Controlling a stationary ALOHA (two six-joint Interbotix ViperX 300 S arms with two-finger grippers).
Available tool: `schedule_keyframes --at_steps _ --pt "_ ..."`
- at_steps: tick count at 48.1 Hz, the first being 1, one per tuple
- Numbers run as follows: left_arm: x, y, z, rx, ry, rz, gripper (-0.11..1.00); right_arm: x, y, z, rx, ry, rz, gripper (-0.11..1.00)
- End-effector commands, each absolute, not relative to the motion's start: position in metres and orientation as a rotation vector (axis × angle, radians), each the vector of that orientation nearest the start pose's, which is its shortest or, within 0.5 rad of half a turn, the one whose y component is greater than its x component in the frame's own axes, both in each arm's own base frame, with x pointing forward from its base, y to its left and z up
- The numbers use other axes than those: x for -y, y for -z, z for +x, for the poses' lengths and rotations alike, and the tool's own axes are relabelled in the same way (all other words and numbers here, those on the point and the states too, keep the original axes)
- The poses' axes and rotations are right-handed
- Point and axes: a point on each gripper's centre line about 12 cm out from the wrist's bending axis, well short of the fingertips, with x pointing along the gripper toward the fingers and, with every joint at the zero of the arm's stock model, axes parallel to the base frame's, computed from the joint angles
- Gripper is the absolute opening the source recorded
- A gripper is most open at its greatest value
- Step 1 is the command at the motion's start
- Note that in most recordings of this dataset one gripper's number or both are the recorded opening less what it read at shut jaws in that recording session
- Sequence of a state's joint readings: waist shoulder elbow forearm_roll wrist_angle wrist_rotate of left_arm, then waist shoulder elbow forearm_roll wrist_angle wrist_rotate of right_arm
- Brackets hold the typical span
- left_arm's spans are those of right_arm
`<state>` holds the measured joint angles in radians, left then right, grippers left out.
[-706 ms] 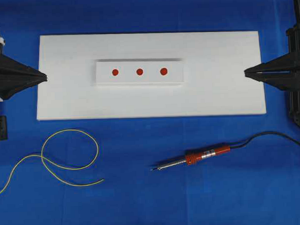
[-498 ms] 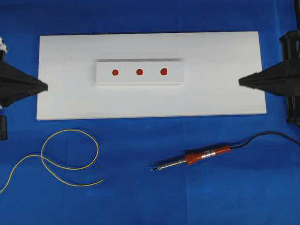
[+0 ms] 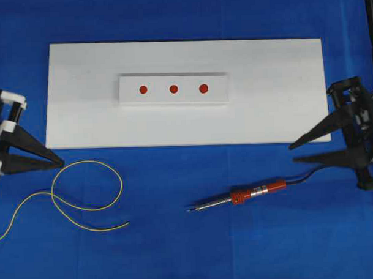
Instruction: Touch the tip of the soldering iron to the tip of the solder at the mark.
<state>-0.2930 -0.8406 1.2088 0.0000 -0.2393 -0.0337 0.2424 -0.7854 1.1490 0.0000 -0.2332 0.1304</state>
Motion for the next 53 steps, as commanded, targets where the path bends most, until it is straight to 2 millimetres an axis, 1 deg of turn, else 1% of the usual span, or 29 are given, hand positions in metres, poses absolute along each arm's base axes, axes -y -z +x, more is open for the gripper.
schedule_keyframes --at_steps 1,4,5,9,11,13,14,16,20,25,31,39,46,53 --pt "0.067 -0.245 0.207 -0.143 0.311 -0.019 0.15 -0.06 -0.254 0.227 -0.168 -0.247 0.139 0.36" --pt "0.072 -0.238 0.207 -0.17 0.331 -0.027 0.32 -0.064 -0.246 0.231 -0.203 -0.252 0.147 0.55" --pt "0.074 -0.235 0.206 -0.18 0.34 -0.028 0.4 -0.065 -0.243 0.232 -0.215 -0.253 0.147 0.63" --pt "0.079 -0.222 0.207 -0.215 0.357 -0.028 0.66 -0.071 -0.232 0.236 -0.248 -0.269 0.147 0.86" --pt "0.082 -0.216 0.208 -0.225 0.366 -0.026 0.77 -0.074 -0.226 0.237 -0.26 -0.277 0.149 0.92" --pt "0.085 -0.212 0.208 -0.228 0.378 -0.026 0.86 -0.077 -0.221 0.238 -0.269 -0.286 0.151 0.91" --pt "0.086 -0.21 0.209 -0.234 0.383 -0.027 0.87 -0.079 -0.216 0.238 -0.277 -0.286 0.159 0.89" --pt "0.09 -0.206 0.209 -0.235 0.396 -0.032 0.86 -0.08 -0.209 0.239 -0.289 -0.281 0.175 0.88" --pt "0.098 -0.194 0.212 -0.259 0.421 -0.041 0.82 -0.082 -0.193 0.241 -0.314 -0.268 0.207 0.89" --pt "0.11 -0.18 0.216 -0.294 0.45 -0.053 0.82 -0.088 -0.173 0.241 -0.337 -0.264 0.227 0.89" --pt "0.121 -0.16 0.223 -0.329 0.472 -0.065 0.81 -0.095 -0.155 0.241 -0.351 -0.265 0.237 0.89" --pt "0.135 -0.138 0.231 -0.356 0.499 -0.06 0.8 -0.103 -0.13 0.244 -0.38 -0.233 0.256 0.89" --pt "0.148 -0.119 0.235 -0.389 0.521 -0.05 0.8 -0.11 -0.114 0.248 -0.396 -0.206 0.263 0.89" --pt "0.152 -0.1 0.239 -0.449 0.517 -0.033 0.79 -0.111 -0.101 0.252 -0.406 -0.178 0.258 0.89"
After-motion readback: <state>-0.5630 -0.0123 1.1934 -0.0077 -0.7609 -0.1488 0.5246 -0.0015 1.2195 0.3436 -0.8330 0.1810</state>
